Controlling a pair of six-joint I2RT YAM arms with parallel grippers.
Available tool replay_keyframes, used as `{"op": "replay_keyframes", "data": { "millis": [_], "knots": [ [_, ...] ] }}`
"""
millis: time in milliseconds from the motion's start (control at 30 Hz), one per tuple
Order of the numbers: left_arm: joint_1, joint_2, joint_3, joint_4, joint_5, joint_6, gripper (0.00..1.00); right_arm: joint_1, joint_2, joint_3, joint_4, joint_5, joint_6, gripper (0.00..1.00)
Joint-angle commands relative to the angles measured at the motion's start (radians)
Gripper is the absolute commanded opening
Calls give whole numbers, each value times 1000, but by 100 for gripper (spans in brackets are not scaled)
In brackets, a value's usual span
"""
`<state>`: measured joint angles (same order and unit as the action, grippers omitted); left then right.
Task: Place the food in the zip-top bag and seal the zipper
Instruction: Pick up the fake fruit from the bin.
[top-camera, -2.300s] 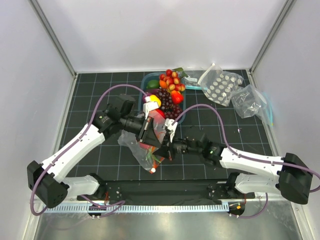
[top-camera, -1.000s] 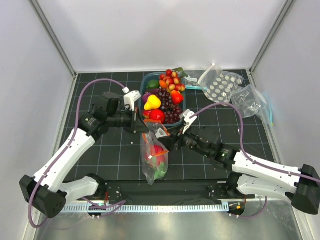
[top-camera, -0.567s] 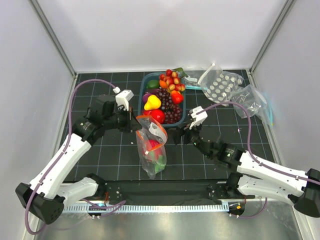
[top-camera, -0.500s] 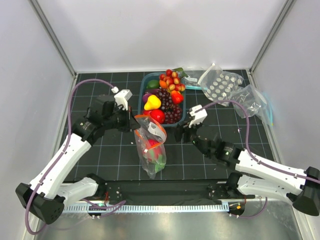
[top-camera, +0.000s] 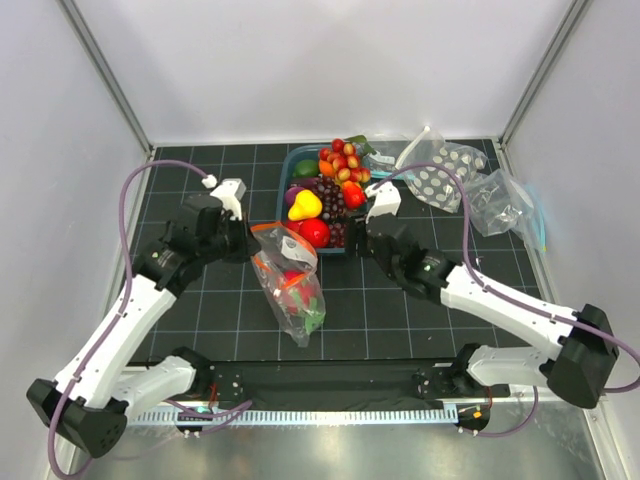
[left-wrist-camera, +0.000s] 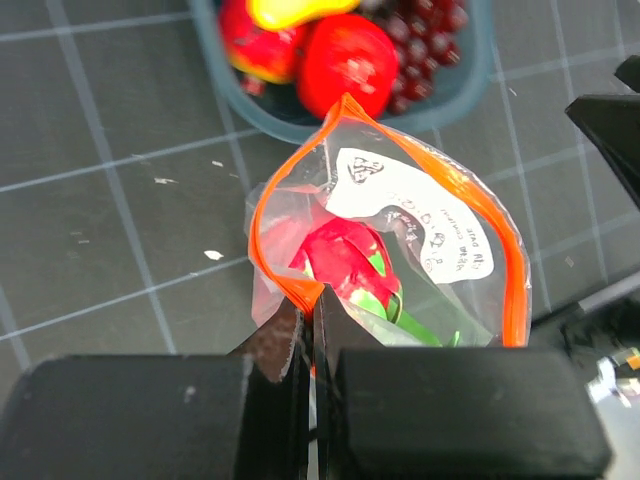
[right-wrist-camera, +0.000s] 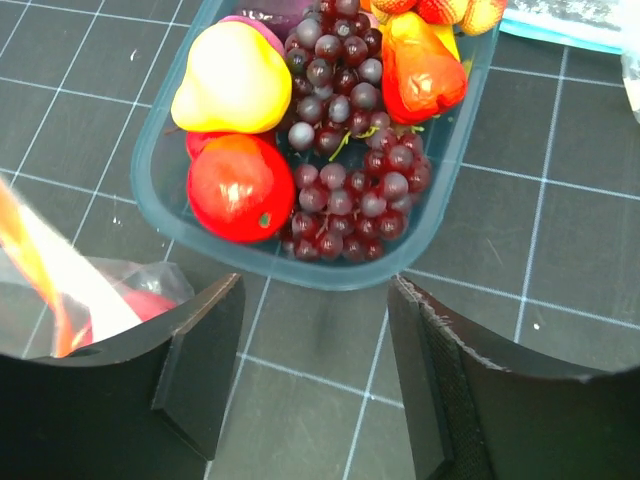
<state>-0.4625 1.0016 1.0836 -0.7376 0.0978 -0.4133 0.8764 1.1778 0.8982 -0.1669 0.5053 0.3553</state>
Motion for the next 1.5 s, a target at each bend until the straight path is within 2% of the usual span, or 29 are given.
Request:
{"op": "replay_keyframes", "data": {
  "millis": [0,133,233,333,467,500,600,700,867,1033,1300,1367,1400,1467],
  "knots": [
    [8,-64,-4,17,-148,-7,0,-45,51,83,30,-112,30,68],
    [8,-116,-14,30,-214,-16,0,-51,149,186,17,-137,5,76],
    [8,-129,-11,43,-234,13,0,-57,200,244,24,-158,-21,87],
    [8,-97,13,43,-234,51,0,-73,249,297,0,-188,-39,89],
    [8,-9,65,6,-227,50,0,-79,276,251,62,-266,-32,97],
    [7,21,71,0,-227,48,0,-80,286,231,122,-278,-27,100],
    [8,34,58,9,-221,44,0,-79,310,168,199,-295,-19,100],
    [8,2,23,29,-199,42,0,-79,361,165,207,-297,-42,99],
    [8,-131,-66,73,-233,36,0,-77,475,215,222,-333,-67,100],
    [7,-189,-102,98,-277,22,0,-74,560,272,201,-274,-70,100],
    [7,-137,-77,96,-271,7,0,-74,626,315,204,-280,-93,95],
    [7,-120,-44,86,-270,-5,0,-74,631,318,213,-286,-101,88],
    [7,-107,-31,73,-273,-19,0,-74,629,323,208,-287,-107,78],
    [7,-98,-5,72,-285,-22,0,-74,620,324,204,-294,-108,67]
  ]
}}
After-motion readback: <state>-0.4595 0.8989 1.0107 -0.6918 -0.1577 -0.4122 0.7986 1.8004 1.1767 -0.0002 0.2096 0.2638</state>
